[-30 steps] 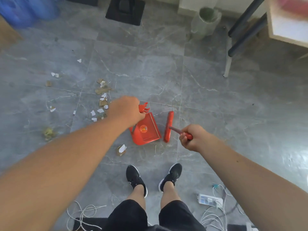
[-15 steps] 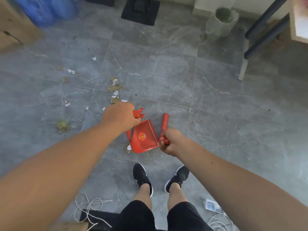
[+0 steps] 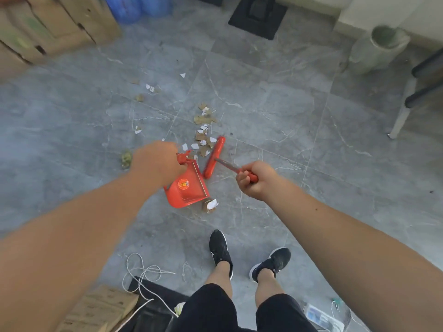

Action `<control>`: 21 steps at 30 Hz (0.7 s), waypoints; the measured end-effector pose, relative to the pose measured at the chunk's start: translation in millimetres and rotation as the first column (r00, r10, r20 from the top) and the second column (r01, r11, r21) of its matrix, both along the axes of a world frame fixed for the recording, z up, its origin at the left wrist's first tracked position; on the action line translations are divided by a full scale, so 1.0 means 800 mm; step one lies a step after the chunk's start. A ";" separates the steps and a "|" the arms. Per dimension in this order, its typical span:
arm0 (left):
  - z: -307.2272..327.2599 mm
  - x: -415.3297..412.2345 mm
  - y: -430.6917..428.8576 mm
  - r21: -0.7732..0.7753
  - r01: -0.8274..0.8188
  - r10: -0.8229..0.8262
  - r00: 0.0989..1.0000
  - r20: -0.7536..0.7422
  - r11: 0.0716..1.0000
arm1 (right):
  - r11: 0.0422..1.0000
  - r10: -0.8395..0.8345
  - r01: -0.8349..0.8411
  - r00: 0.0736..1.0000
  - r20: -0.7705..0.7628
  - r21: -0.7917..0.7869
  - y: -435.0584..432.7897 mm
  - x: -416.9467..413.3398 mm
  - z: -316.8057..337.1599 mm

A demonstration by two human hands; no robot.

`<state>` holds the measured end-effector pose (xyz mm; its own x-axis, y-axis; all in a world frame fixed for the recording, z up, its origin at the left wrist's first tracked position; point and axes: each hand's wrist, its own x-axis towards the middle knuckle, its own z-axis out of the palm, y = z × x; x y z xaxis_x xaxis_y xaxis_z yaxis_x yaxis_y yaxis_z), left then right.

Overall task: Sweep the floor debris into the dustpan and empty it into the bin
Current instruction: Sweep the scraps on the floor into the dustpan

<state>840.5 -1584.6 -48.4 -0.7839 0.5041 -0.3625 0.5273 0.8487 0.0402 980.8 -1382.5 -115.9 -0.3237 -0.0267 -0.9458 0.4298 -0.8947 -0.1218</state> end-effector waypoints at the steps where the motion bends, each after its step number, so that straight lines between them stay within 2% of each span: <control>1: 0.002 -0.005 -0.010 -0.006 -0.023 0.023 1.000 -0.003 1.000 | 1.000 0.016 -0.016 1.000 0.001 0.008 -0.003 -0.007 0.002; 12: 0.011 -0.030 -0.049 0.045 -0.068 0.069 0.998 -0.013 0.997 | 0.981 0.150 -0.153 0.988 0.038 0.120 0.039 -0.009 0.048; 21: 0.019 -0.031 -0.025 0.071 -0.081 0.078 0.996 0.037 0.994 | 0.973 0.072 -0.099 0.988 0.136 0.210 0.066 0.011 0.054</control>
<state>816.0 -1604.2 -33.5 -0.8102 0.4665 -0.3548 0.4556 0.8821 0.1196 989.3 -1329.9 -73.0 -0.2063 0.1594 -0.9654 0.5278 -0.8126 -0.2470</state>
